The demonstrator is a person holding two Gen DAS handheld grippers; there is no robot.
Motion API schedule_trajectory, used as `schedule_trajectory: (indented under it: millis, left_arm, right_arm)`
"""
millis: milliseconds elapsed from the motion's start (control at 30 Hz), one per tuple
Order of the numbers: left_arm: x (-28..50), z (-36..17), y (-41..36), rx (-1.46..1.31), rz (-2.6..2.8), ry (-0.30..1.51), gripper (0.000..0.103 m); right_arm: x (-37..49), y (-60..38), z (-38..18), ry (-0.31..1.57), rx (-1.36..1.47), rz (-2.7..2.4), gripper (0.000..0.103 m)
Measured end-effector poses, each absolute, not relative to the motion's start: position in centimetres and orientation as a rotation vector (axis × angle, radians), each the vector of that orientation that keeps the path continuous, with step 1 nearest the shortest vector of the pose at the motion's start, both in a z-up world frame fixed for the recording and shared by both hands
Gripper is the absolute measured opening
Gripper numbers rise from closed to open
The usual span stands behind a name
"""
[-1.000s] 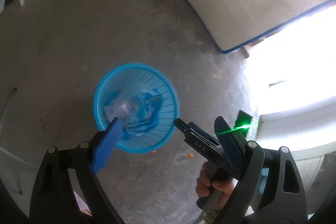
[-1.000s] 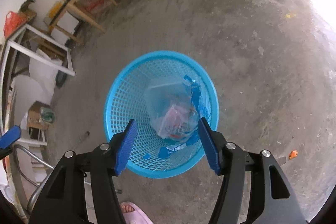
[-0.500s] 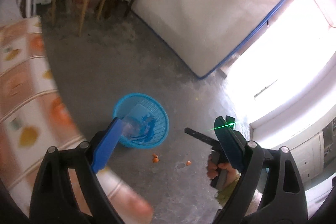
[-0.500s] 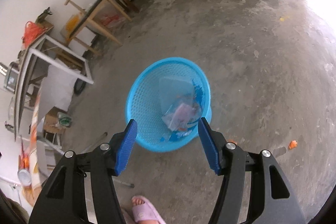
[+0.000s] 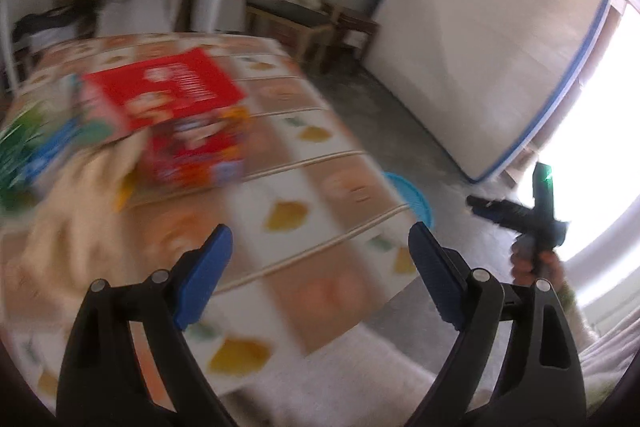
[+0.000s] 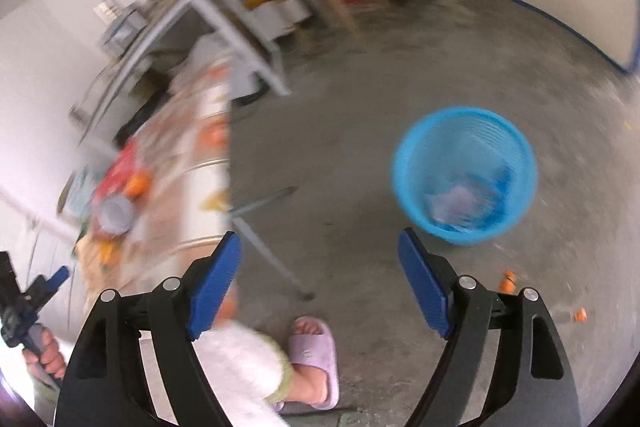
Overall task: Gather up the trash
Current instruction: 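Move both tools back over the table, then grasp the brown paper bag with the left tool while the right tool pinches it too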
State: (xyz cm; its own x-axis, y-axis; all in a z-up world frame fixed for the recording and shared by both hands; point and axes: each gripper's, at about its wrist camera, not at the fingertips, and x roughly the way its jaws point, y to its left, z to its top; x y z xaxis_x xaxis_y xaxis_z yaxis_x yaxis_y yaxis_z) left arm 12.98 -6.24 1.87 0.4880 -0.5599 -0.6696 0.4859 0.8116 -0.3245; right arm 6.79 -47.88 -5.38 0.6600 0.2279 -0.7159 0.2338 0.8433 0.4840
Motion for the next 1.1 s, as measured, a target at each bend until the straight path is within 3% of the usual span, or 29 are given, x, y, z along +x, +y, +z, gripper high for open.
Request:
schedule_trajectory:
  millis: [200,500,933,1033,1100]
  left_arm:
    - [9.9,0.8,-0.8,-0.097,-0.533,0.814,0.086]
    - [8.2,0.5,4.3,-0.128,-0.431,0.729,0.086]
    - [18.2,-4.2,6.3,-0.052,-0.202,0.829,0.086]
    - [19.3,-5.2,6.1,-0.042,-0.198,0.867,0.070]
    - [19.5,-5.6,6.4,-0.055,-0.200,0.880,0.053]
  right_arm:
    - [9.4,-39.5,-0.6,0.836,0.470,0.221,0.080]
    - [11.3,-29.0,0.8,0.905,0.366,0.442,0.080]
    - [14.2,-21.9,-0.2,1.013,0.339,0.515,0.080]
    - [14.6,-21.2,-0.5,1.026,0.328,0.515,0.080]
    - [14.6,-21.1,-0.6,1.032,0.327,0.515,0.080]
